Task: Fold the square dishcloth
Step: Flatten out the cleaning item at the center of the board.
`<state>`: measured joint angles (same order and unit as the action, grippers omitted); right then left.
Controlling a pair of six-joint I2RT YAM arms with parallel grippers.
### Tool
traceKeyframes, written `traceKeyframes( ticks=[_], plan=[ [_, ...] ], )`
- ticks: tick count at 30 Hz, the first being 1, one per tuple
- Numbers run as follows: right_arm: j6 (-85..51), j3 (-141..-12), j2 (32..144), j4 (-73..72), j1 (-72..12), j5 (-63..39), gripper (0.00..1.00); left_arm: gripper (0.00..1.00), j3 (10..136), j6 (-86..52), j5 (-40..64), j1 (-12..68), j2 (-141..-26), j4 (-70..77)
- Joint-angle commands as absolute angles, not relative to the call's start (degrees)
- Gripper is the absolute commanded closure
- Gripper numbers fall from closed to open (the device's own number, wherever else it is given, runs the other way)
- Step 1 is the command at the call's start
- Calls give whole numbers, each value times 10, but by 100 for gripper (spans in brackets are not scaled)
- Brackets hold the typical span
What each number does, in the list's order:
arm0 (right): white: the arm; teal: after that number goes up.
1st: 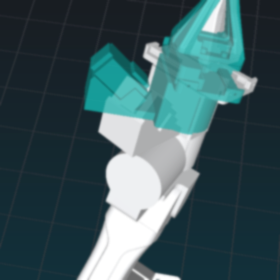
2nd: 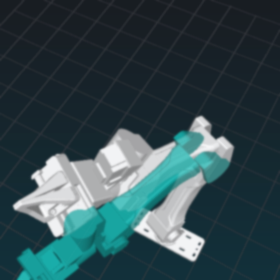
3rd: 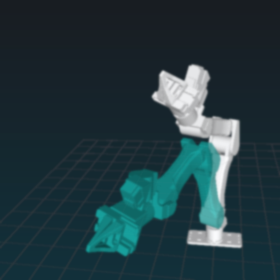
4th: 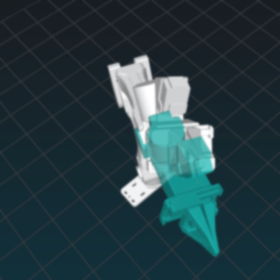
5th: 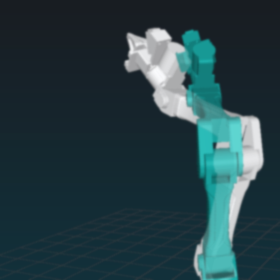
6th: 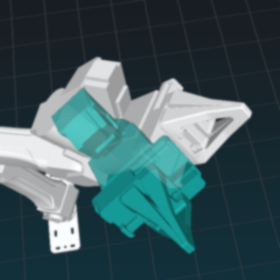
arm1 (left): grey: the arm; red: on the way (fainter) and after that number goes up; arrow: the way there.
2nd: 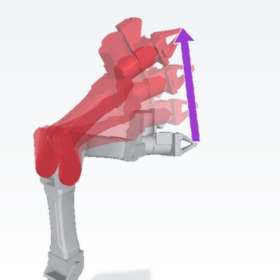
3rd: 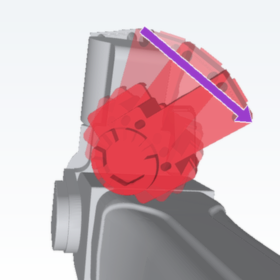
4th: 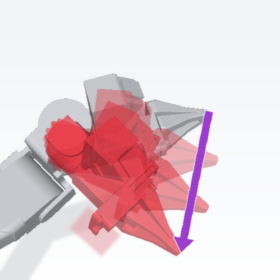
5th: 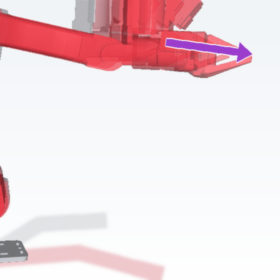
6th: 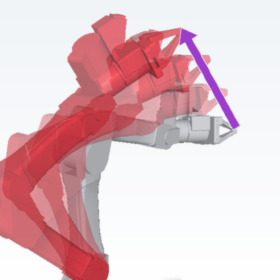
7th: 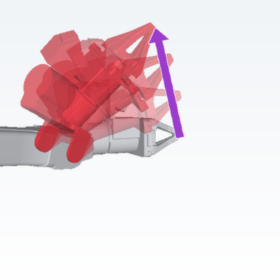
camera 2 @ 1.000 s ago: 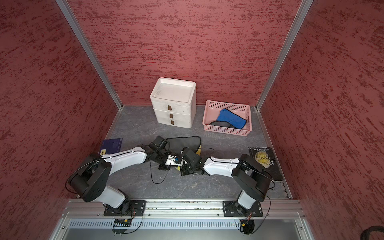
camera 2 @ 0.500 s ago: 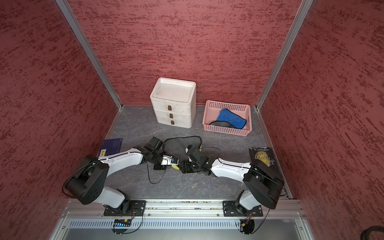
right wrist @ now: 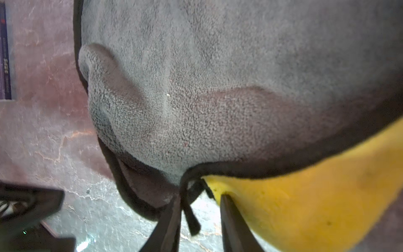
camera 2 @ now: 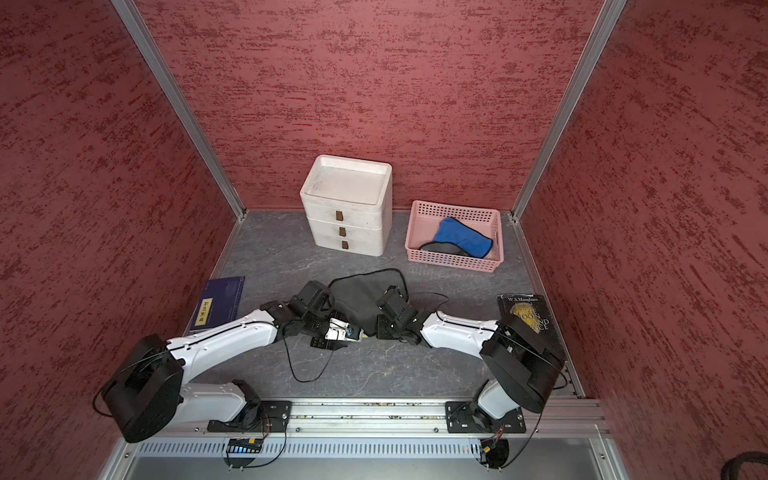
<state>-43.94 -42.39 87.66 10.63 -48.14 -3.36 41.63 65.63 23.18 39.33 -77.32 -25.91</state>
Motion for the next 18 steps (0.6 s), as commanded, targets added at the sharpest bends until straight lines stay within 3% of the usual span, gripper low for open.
traceKeyframes(
  ticks=[1, 5, 14, 18],
  plan=[
    [-441, -435, 877, 130, -477, -5, 80, 38, 455, 623, 239, 399, -835, -240],
    [-444, -428, 866, 134, -477, -1, 99, 38, 486, 624, 217, 401, -917, -221],
    [-445, -398, 838, 110, -477, -29, 100, 38, 518, 620, 245, 411, -960, -204],
    [-447, -384, 806, 107, -477, -33, 100, 48, 539, 627, 268, 417, -974, -237]
  ],
)
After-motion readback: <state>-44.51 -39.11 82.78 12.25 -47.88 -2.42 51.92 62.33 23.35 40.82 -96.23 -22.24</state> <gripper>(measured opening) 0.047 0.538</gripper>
